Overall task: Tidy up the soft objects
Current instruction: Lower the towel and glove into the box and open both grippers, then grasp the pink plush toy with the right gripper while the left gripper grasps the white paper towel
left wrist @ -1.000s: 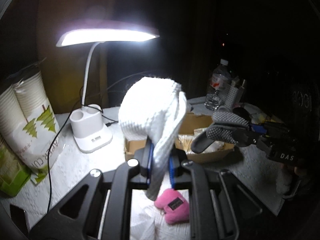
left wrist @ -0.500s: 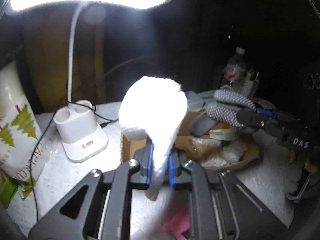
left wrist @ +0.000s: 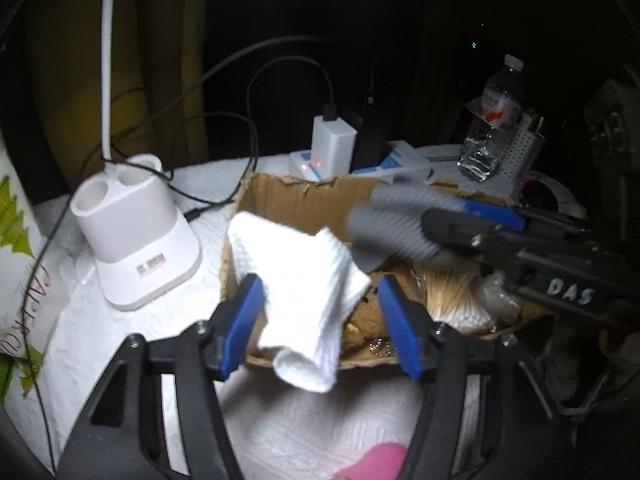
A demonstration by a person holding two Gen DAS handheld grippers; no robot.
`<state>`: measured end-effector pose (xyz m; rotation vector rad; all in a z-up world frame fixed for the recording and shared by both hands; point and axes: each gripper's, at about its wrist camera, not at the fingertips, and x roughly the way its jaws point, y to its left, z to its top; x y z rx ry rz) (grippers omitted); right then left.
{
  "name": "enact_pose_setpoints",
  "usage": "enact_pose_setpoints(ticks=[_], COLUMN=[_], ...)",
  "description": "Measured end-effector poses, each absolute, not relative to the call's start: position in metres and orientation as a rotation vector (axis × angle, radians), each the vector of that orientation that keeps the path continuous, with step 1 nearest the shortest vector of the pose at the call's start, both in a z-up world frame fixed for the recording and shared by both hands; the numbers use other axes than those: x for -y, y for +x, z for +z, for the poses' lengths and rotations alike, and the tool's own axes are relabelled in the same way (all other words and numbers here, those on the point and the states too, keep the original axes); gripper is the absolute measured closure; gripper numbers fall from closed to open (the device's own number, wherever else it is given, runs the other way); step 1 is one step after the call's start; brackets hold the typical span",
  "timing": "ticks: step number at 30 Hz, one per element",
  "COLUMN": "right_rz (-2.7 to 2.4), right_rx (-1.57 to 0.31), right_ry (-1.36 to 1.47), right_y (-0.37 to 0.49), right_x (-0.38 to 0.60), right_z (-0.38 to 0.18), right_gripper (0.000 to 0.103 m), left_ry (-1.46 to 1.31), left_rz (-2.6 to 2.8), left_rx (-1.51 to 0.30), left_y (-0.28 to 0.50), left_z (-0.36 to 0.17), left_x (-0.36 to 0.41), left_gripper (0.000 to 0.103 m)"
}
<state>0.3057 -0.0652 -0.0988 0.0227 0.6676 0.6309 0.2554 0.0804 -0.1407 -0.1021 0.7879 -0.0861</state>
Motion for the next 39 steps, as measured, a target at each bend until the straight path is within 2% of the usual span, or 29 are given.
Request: enact_pose_setpoints(ticks=[3,7,21,39], right_rz=[0.62,0.609,0.629,0.657], right_rx=[-0.663,-0.635,-0.585,-0.596], right_ry=[0.031,0.03,0.01,-0.019], right_y=[0.303,0.293,0.231,0.172], right_x=[0.069,0.076,0.086,0.085], right_z=[-0.097,-0.085,-0.06,-0.068], right_gripper=[0.053,0.053,0.053,0.053], left_ry=[-0.097,-0.084,-0.077,-0.115], left_rz=[-0.083,-0.082,-0.069,-0.04], left_rx=[-0.778,-0.748,-0.672,-0.669], left_y=[0.25,0.241,0.183,0.116], left_z=[-0.132,-0.117,-0.076,-0.077], left_x=[-0.08,-0.079,-0.081,-0.086], left_gripper=[0.039,0.03,0.029,0.029])
